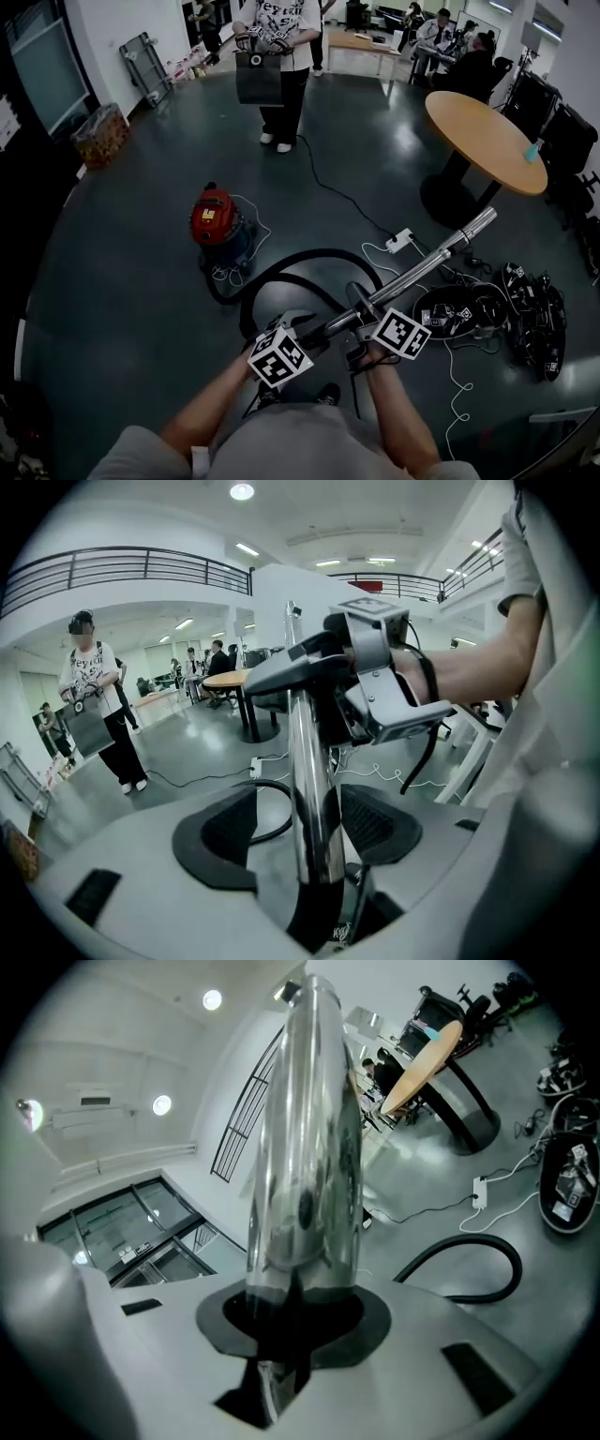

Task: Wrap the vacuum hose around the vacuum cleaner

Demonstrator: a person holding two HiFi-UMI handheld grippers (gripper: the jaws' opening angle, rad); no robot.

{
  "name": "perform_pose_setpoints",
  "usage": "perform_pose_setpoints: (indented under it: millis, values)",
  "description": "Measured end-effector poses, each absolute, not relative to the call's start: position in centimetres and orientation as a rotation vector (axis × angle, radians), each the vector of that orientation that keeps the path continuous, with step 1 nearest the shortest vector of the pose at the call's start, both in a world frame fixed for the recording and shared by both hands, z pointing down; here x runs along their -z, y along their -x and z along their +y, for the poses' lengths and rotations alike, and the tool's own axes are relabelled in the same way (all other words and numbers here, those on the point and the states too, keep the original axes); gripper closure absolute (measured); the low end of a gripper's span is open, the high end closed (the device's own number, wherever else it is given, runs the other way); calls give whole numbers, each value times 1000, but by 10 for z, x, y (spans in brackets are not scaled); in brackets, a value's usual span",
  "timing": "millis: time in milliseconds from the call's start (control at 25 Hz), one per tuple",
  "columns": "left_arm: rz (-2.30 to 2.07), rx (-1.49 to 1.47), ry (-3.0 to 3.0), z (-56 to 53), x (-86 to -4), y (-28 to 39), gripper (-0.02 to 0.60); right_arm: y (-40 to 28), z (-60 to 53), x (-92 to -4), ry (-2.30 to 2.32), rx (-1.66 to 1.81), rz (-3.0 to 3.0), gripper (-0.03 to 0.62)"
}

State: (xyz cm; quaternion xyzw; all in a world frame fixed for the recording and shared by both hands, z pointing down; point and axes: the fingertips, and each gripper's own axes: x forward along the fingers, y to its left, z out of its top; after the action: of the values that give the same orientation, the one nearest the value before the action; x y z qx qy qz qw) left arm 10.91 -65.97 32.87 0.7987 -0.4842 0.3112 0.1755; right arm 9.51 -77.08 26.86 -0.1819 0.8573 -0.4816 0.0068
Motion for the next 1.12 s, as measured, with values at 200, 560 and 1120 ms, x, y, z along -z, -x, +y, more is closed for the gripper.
perform_pose_setpoints:
  millis: [200,560,1120]
  values:
    - [-1420,-842,-2224,-642,-317,-82,310,-94,-783,-264,555,1355,2846,508]
    - [-1484,-875,-2196,-625,-314,-57,310,-63,-761,-278,374,1052,3252,508]
    - [-1592,-906,-2193,-625,-299,-28,311,-35,-690,-327,-135,754,3676,508]
